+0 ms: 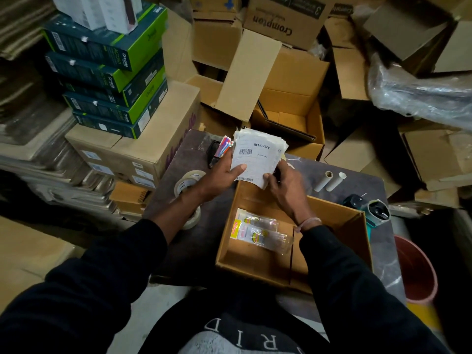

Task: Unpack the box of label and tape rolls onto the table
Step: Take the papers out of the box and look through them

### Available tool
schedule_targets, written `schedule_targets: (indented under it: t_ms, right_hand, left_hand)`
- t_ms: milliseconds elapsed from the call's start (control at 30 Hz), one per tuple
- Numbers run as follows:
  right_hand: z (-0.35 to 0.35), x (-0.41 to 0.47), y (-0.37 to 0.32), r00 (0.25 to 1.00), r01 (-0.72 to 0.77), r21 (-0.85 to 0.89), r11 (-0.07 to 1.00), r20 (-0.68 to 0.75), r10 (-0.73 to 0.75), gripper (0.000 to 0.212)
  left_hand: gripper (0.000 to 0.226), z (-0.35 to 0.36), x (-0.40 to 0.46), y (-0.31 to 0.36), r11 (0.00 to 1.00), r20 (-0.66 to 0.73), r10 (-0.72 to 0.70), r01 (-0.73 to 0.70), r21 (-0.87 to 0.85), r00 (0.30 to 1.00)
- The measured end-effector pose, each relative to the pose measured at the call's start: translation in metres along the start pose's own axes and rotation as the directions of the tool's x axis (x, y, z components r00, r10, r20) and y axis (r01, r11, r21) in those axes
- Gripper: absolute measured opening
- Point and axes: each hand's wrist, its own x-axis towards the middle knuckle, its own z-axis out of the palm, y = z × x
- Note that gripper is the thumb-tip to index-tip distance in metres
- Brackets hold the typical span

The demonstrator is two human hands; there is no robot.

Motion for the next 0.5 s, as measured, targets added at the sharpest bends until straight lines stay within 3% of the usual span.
schedule_targets:
  t_ms: [200, 367, 500]
  right_hand:
    - [0.003, 0.003, 0.002, 1.000, 0.004, -0.058, 0.998, 0.000, -0.004, 0.036]
    - [0.006, 0.004, 0.005, 1.000, 0.007, -0.076, 0.997, -0.007, -0.007, 0.031]
    - [0.010, 0.009, 0.002, 1.000, -0.023, -0.086, 0.996, 0.009, 0.024, 0.027]
  left_hand:
    - [0.055, 0.003, 0.002, 0.000, 1.000, -0.013, -0.003, 0.003, -0.019, 1.000]
    - [0.032, 0.005, 0.007, 0.005, 0.999, -0.046, -0.013, 0.011, -0.049, 0.999]
    - [0.039, 0.002, 0.008, 0.009, 0.996, -0.046, -0.047, 0.044, -0.080, 0.998]
